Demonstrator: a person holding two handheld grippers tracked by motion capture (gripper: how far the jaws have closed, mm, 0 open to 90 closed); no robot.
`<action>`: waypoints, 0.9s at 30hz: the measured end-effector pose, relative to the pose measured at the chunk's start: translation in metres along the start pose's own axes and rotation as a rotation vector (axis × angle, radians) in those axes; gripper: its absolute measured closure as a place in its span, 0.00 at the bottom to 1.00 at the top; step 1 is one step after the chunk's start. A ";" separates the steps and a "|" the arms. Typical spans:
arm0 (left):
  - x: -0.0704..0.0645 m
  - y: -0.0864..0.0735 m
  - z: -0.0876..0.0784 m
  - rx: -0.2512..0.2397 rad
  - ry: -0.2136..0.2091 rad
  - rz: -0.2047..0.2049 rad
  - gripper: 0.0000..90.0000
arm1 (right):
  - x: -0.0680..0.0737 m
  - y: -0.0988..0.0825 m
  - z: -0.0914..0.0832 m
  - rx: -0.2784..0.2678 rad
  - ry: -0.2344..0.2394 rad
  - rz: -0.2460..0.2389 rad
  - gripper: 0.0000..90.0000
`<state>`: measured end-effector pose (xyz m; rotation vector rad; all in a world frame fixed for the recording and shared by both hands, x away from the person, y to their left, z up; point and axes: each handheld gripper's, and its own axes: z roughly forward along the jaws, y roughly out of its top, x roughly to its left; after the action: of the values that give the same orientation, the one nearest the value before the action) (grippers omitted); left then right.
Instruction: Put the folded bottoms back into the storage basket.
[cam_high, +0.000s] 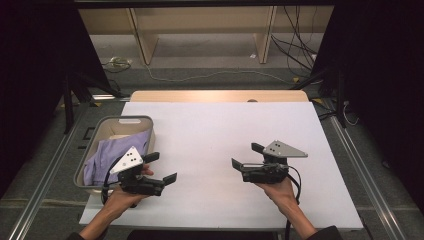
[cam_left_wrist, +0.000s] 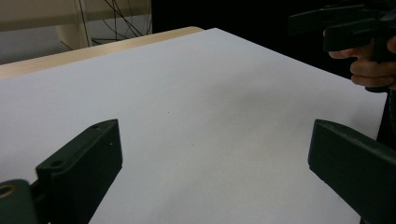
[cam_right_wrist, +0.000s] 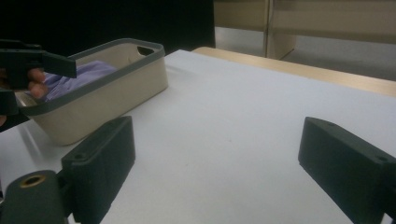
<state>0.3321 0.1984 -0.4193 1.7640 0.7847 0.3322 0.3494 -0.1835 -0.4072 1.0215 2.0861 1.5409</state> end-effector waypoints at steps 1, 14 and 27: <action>0.000 0.000 0.000 0.001 0.000 0.000 0.02 | 0.000 -0.001 -0.001 0.002 -0.002 0.003 0.11; 0.000 -0.001 -0.002 0.005 -0.003 0.011 0.00 | -0.002 -0.007 -0.018 -0.010 -0.022 0.013 0.08; 0.000 -0.001 -0.005 0.000 -0.009 0.014 0.00 | 0.000 -0.015 -0.026 0.014 -0.026 0.024 0.07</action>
<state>0.3287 0.2026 -0.4184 1.7705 0.7660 0.3339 0.3275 -0.2035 -0.4118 1.0700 2.0778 1.5183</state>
